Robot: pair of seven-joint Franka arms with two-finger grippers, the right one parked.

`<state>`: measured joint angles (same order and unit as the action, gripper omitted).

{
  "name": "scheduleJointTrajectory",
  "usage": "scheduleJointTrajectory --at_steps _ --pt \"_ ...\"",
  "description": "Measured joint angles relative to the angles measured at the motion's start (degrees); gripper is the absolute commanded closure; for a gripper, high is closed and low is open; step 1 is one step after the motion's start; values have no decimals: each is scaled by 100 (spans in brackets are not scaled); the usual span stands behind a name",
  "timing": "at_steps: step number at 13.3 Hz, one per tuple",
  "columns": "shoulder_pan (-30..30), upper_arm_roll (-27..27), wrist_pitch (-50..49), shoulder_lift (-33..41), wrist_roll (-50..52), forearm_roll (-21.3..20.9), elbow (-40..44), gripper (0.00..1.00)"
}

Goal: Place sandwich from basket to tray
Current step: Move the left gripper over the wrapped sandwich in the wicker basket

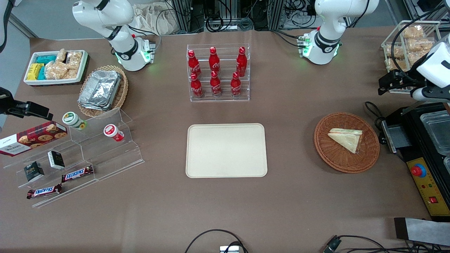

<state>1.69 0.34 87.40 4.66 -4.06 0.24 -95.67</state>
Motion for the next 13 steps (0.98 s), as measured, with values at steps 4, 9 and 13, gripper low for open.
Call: scheduleJointTrajectory --at_steps 4,9,13 --pt "0 0 -11 -42 0 0 31 0" --pt "-2 33 -52 -477 842 -4 54 0" --pt "-4 127 628 -941 1280 -9 -227 0"
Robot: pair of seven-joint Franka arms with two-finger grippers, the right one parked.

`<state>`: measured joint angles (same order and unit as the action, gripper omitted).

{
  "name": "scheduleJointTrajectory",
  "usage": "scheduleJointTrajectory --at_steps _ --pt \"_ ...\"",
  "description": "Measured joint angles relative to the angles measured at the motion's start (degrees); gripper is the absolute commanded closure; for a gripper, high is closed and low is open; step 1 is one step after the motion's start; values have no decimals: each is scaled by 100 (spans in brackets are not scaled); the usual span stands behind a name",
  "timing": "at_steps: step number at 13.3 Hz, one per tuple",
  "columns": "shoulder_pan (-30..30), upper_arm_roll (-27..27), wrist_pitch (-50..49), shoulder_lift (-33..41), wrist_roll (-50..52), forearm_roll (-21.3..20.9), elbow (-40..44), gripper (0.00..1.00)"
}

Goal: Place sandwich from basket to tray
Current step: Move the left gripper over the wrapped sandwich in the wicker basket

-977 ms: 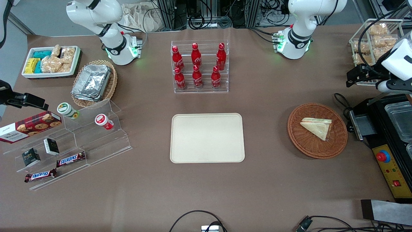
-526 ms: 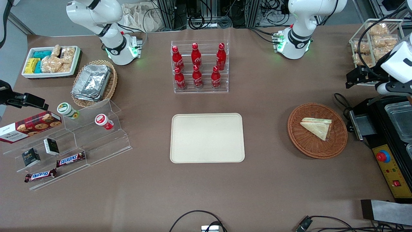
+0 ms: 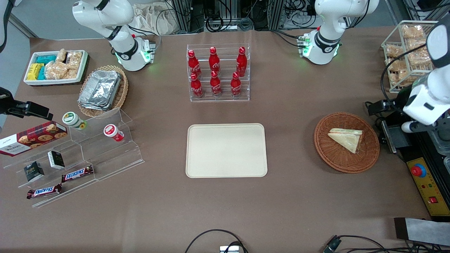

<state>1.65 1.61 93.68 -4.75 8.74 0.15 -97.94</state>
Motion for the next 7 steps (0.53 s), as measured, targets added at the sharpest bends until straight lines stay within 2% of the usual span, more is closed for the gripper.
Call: scheduleJointTrajectory --at_steps 7 --pt "-10 317 2238 -13 1210 8 -1721 0"
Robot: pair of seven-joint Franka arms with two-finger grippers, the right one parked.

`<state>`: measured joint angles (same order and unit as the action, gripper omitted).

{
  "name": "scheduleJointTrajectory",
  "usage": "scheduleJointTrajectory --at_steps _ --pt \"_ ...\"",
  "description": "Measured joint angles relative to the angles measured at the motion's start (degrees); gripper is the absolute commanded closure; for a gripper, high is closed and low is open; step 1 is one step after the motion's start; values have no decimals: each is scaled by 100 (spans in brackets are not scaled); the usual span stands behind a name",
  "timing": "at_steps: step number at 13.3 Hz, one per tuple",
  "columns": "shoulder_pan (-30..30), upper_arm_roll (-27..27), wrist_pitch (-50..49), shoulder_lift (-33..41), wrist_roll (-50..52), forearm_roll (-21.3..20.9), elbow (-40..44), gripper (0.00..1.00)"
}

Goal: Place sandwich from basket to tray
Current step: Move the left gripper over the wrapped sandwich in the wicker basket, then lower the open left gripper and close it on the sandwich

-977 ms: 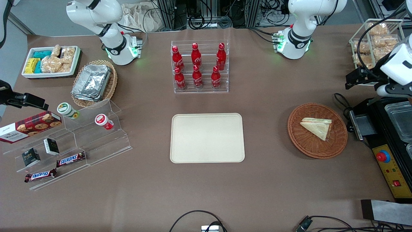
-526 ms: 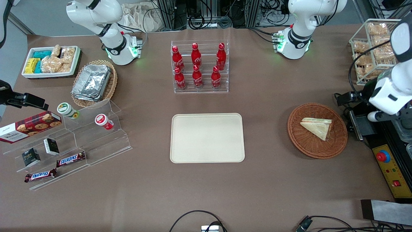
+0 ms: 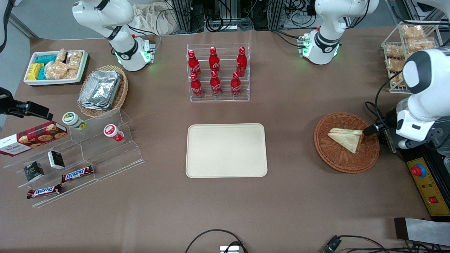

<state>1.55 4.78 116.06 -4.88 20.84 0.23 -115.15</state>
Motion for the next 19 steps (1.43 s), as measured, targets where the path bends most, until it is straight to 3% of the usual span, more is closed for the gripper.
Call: scheduleJointTrajectory --at_steps 4,8,19 --pt "0 23 1139 20 904 6 -889 0" --pt "0 23 1529 17 1418 137 -1198 0" --pt "0 122 2650 -260 1625 340 -1905 0"
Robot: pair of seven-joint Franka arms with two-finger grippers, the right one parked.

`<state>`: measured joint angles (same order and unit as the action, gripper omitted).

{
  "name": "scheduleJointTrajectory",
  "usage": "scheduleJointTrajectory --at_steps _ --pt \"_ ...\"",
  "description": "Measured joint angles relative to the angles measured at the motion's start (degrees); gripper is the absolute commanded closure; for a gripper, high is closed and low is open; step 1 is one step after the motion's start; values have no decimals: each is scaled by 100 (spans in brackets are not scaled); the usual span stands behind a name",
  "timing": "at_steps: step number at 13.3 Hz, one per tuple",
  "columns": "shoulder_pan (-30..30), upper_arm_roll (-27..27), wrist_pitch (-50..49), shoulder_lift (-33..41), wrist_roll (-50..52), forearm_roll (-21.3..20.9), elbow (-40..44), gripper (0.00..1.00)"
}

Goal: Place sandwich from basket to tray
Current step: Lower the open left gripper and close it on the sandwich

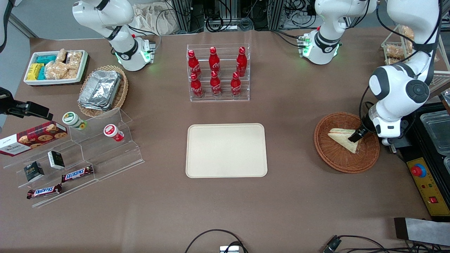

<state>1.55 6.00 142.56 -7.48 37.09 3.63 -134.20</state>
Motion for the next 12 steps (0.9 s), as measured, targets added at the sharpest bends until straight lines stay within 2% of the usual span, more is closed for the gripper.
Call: scheduleJointTrajectory --at_steps 7,9,12 --pt "0 18 424 -201 9 96 -145 0" --pt "0 18 452 -240 10 100 -146 11" --pt "0 18 509 -282 13 101 -146 47"
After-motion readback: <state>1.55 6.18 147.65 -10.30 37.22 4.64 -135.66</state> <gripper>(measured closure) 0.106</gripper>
